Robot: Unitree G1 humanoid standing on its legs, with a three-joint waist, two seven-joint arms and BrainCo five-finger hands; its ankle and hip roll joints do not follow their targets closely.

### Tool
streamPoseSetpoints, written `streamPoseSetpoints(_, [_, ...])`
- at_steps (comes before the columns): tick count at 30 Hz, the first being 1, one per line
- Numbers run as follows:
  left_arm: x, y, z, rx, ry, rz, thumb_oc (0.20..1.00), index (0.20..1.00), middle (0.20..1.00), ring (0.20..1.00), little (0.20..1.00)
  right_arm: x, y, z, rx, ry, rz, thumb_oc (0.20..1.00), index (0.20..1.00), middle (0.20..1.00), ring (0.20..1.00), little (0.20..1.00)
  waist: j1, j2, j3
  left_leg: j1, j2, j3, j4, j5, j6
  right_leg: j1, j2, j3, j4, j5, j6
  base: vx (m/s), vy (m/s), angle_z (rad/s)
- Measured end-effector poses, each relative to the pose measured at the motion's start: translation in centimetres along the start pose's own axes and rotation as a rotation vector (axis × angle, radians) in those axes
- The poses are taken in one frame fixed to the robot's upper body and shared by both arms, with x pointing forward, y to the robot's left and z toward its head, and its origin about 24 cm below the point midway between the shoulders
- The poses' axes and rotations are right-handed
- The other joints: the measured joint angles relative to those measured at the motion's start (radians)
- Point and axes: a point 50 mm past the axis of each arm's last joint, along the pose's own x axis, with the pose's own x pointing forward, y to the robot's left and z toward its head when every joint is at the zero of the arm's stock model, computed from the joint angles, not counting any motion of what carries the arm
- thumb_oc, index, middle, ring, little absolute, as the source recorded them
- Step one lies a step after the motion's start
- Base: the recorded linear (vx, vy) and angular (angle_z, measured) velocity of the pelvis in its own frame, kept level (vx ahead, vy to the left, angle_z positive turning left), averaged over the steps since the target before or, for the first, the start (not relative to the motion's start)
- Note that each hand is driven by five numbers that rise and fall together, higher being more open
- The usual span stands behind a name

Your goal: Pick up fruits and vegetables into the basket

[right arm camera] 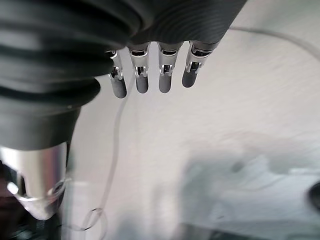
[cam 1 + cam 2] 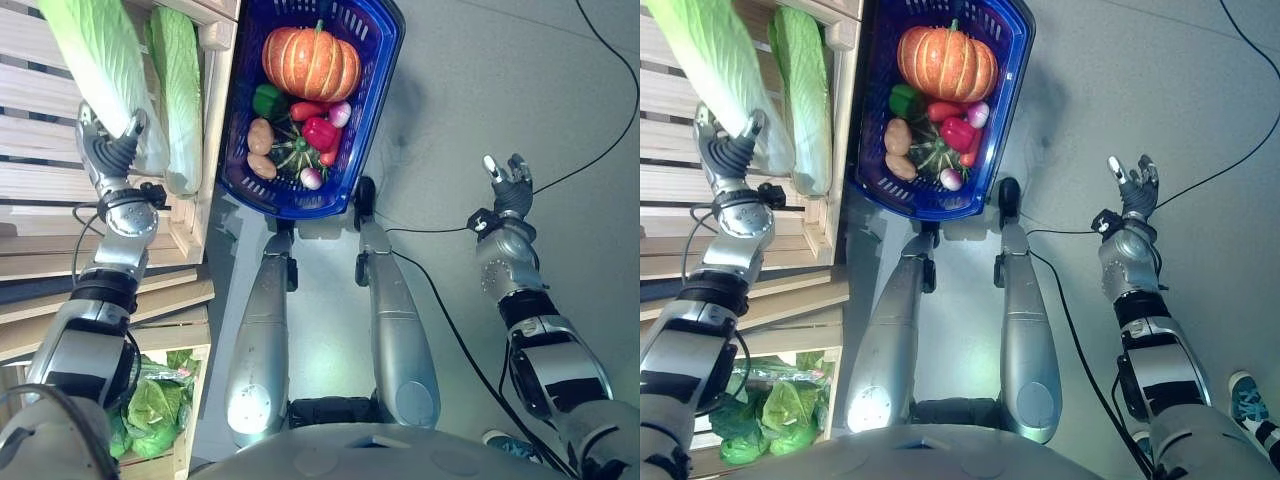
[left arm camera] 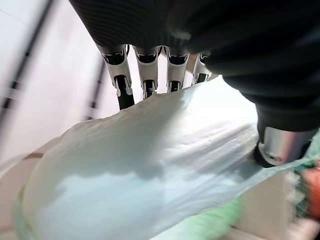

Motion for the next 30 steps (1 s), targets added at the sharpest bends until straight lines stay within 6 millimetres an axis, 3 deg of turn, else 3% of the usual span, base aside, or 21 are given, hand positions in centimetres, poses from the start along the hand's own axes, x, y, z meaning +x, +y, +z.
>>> streamPoseSetpoints(6, [-0.4, -2.7, 2.3, 0.027, -0.121, -0.226, 0.2, 0.2, 0.2, 0.2, 0.2, -0.1, 1.6, 1.7, 0.031, -0.077, 0.063, 1.0, 1.0, 1.0, 1.0, 1.0, -0.029, 0.001, 0.001, 0.007, 0.001, 0.014, -0.015, -0.001, 0.002, 0.0, 0.002, 0.014, -0.012, 0.003, 0.002, 0.0, 0.013, -0.05])
streamPoseSetpoints(15, [-0.9, -3.9, 5.0, -0.013, -0.228, -0.381, 0.2, 0.2, 0.2, 0.2, 0.2, -1.5, 3.7, 3.8, 0.048, -0.199, 0.217, 1.0, 1.0, 1.0, 1.0, 1.0, -0.032, 0.005, 0.003, 0.039, 0.005, 0.028, -0.032, -0.006, -0.002, 0.013, 0.007, 0.025, -0.013, 0.006, -0.003, 0.0, 0.002, -0.04])
streamPoseSetpoints(21, [-1.4, -4.3, 5.6, 0.0, -0.241, -0.483, 0.2, 0.2, 0.2, 0.2, 0.2, -2.5, 5.4, 5.2, 0.074, -0.249, 0.362, 1.0, 1.0, 1.0, 1.0, 1.0, -0.031, 0.006, 0.003, 0.041, 0.006, 0.034, -0.034, -0.003, -0.003, 0.013, 0.006, 0.026, -0.014, 0.004, 0.0, 0.0, 0.0, 0.0])
streamPoseSetpoints(30, [-2.4, -5.2, 6.1, 0.023, -0.271, -0.605, 0.2, 0.2, 0.2, 0.2, 0.2, -4.7, 8.3, 4.8, 0.072, -0.193, 0.656, 1.0, 1.0, 1.0, 1.0, 1.0, -0.03, 0.007, 0.004, 0.043, 0.014, 0.045, -0.038, -0.003, -0.004, 0.013, 0.011, 0.025, -0.021, 0.005, -0.002, 0.0, -0.001, 0.0])
